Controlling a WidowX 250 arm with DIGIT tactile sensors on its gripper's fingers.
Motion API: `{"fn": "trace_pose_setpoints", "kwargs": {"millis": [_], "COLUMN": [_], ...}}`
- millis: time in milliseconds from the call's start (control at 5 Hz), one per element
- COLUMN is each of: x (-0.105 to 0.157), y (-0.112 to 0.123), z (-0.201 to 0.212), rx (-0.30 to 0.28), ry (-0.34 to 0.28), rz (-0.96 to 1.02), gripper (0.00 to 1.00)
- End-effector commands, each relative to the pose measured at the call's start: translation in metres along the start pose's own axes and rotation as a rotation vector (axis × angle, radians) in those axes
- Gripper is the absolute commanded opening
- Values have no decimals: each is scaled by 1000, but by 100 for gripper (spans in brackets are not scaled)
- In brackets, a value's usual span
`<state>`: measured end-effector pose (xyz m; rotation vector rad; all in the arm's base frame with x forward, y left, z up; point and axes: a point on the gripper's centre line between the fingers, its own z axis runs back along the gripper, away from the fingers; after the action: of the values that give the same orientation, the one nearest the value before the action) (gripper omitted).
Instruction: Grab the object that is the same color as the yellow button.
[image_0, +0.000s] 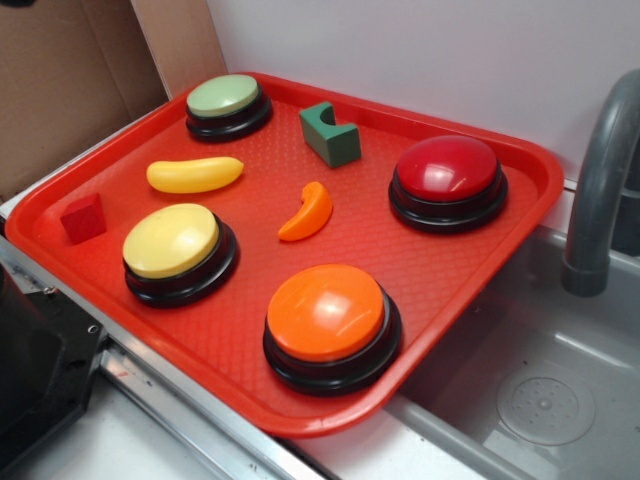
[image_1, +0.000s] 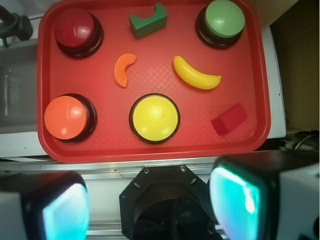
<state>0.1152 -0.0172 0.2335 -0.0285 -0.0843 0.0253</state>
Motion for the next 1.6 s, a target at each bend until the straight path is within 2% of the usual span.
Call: {"fn": "trace_pose_setpoints", "kwargs": {"millis": [0, 200, 400, 600, 1000, 1400], "x": [42, 63, 83, 93, 96, 98], "y": [48, 69, 82, 83, 91, 92], "z": [-27, -50, -84, -112, -163, -187], "rx": [108, 115, 106, 84, 140, 202], "ry": [-30, 12, 85, 90, 172, 222], "rz": [-118, -278, -484, -595, -591, -592], "gripper": [100, 100, 100, 100, 100, 100]}}
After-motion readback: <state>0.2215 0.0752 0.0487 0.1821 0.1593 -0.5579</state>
